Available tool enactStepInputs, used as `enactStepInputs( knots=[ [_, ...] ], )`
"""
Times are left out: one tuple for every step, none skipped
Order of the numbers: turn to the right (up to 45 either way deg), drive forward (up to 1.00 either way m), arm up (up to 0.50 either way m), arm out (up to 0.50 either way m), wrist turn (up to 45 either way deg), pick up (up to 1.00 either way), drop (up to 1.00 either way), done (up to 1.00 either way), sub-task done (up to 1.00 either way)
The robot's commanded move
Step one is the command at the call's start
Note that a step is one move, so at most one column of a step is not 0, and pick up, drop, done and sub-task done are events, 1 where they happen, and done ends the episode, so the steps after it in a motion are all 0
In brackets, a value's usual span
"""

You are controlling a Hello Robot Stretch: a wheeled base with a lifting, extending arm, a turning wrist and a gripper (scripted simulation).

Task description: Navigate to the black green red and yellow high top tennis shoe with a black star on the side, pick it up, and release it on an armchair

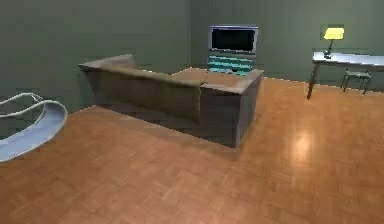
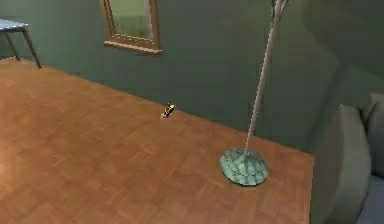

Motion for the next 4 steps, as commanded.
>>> enactStepInputs(
  knots=[
    [45.0,0.0,0.0,0.0,0.0,0.0,0.0,0.0,0.0],
    [30.0,0.0,0.0,0.0,0.0,0.0,0.0,0.0,0.0],
    [0.0,0.8,0.0,0.0,0.0,0.0,0.0,0.0,0.0],
    [12.0,0.0,0.0,0.0,0.0,0.0,0.0,0.0,0.0]
  ],
)
